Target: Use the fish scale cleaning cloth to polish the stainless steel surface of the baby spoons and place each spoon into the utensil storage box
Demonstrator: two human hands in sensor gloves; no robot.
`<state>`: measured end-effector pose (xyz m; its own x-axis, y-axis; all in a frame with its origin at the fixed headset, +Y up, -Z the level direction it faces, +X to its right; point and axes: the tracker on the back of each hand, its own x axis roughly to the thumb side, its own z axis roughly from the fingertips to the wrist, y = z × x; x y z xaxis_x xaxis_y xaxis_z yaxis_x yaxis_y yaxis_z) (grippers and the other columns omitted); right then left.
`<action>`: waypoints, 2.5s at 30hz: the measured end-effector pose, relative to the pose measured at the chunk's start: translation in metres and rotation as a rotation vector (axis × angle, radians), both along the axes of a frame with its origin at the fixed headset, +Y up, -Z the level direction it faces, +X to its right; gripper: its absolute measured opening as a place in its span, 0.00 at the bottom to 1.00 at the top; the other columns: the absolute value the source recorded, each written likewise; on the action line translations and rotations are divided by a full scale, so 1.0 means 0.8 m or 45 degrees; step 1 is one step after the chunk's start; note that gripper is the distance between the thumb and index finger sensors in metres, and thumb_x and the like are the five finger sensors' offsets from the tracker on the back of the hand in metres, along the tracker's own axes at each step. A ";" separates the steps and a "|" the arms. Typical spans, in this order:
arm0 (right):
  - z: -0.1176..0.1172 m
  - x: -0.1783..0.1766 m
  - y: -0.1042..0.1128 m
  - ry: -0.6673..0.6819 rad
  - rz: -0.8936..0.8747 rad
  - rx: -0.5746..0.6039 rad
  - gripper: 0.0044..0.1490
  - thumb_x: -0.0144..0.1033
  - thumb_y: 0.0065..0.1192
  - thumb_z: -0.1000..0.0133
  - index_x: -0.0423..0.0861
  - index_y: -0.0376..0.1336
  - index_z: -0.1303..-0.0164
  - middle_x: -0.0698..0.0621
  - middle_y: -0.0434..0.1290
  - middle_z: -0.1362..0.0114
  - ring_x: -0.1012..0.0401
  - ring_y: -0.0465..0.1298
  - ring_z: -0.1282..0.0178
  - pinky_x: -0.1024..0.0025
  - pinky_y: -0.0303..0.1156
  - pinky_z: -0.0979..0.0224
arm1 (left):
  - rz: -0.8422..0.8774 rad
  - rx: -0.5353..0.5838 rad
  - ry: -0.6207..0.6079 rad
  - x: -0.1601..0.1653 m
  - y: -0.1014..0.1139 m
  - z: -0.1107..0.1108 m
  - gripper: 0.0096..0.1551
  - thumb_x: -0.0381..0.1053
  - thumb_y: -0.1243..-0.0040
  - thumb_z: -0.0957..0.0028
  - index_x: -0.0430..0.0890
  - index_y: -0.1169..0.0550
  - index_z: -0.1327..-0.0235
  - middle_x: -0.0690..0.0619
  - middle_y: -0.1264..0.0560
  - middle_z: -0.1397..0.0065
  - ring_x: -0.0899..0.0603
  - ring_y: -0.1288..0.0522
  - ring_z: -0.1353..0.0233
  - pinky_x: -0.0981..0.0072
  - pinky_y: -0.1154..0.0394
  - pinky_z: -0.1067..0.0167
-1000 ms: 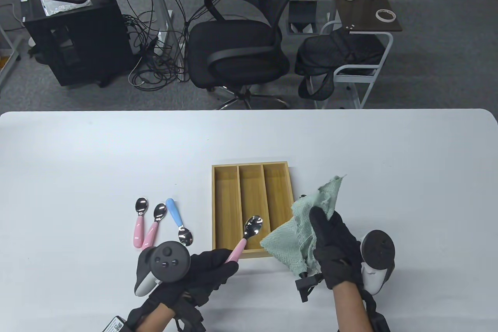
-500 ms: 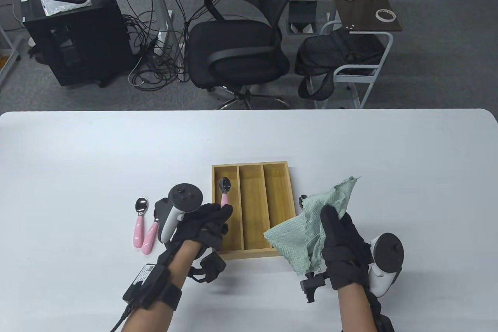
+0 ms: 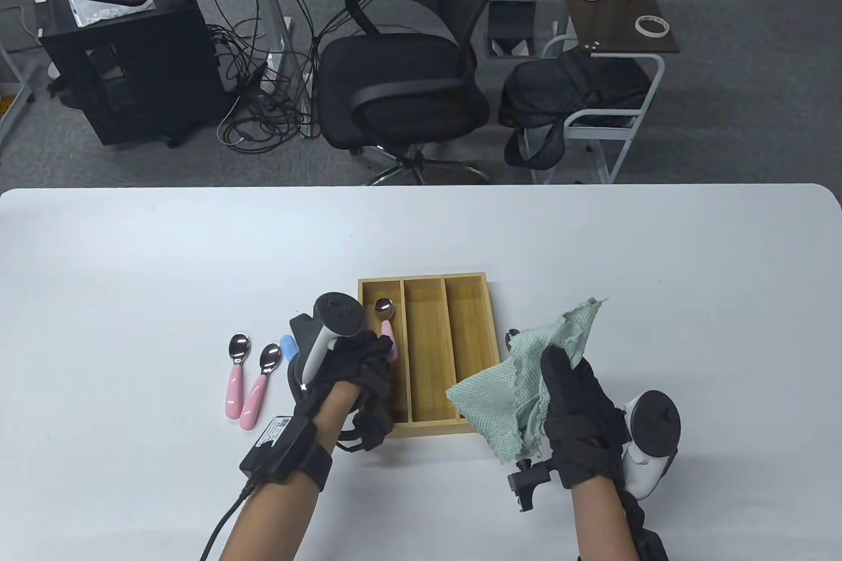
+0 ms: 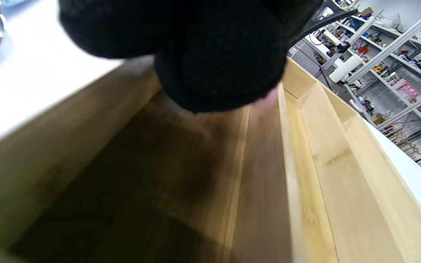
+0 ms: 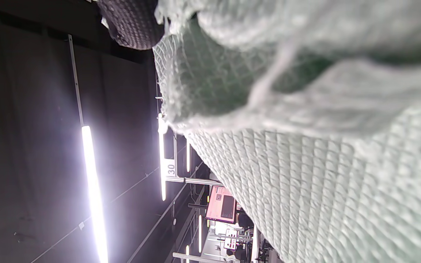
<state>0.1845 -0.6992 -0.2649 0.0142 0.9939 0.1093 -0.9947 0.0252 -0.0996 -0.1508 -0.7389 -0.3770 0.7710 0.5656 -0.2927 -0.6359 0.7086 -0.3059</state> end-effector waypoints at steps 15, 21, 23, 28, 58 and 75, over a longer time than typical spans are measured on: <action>-0.002 -0.007 -0.004 0.083 -0.039 -0.025 0.27 0.44 0.50 0.30 0.47 0.53 0.22 0.45 0.74 0.31 0.59 0.85 0.47 0.65 0.85 0.44 | 0.328 0.322 0.286 -0.185 0.035 0.110 0.29 0.58 0.46 0.32 0.39 0.24 0.30 0.52 0.17 0.47 0.48 0.14 0.57 0.56 0.17 0.59; 0.000 -0.010 -0.003 0.097 0.056 -0.022 0.27 0.40 0.49 0.29 0.51 0.51 0.21 0.37 0.73 0.30 0.58 0.88 0.50 0.67 0.89 0.50 | -0.162 0.296 0.454 -0.234 0.022 0.109 0.31 0.59 0.44 0.33 0.40 0.26 0.27 0.50 0.20 0.42 0.44 0.15 0.51 0.52 0.19 0.53; 0.000 -0.013 -0.001 0.114 0.099 -0.015 0.26 0.41 0.49 0.29 0.51 0.51 0.21 0.37 0.73 0.31 0.58 0.89 0.52 0.67 0.90 0.52 | -0.275 0.158 0.427 -0.235 0.006 0.099 0.33 0.60 0.44 0.34 0.39 0.27 0.25 0.47 0.21 0.38 0.41 0.17 0.46 0.48 0.20 0.50; 0.001 -0.019 0.000 0.143 0.178 0.003 0.26 0.41 0.48 0.29 0.50 0.52 0.21 0.39 0.74 0.31 0.58 0.88 0.51 0.66 0.89 0.51 | -0.457 -0.002 0.367 -0.229 -0.016 0.081 0.38 0.64 0.41 0.38 0.40 0.27 0.25 0.46 0.23 0.34 0.39 0.18 0.42 0.46 0.22 0.46; 0.003 -0.017 0.000 0.139 0.109 0.004 0.27 0.45 0.43 0.28 0.50 0.50 0.20 0.46 0.75 0.33 0.56 0.87 0.51 0.63 0.87 0.50 | -0.062 0.034 0.446 -0.264 -0.001 0.092 0.32 0.57 0.51 0.31 0.35 0.28 0.28 0.40 0.25 0.36 0.39 0.20 0.44 0.45 0.22 0.46; -0.008 -0.088 0.008 0.222 -0.214 0.012 0.26 0.41 0.47 0.28 0.55 0.48 0.21 0.38 0.55 0.18 0.46 0.69 0.23 0.51 0.70 0.23 | 0.621 0.327 -0.604 0.019 0.059 0.176 0.31 0.58 0.54 0.30 0.37 0.30 0.27 0.45 0.24 0.39 0.44 0.18 0.47 0.51 0.20 0.49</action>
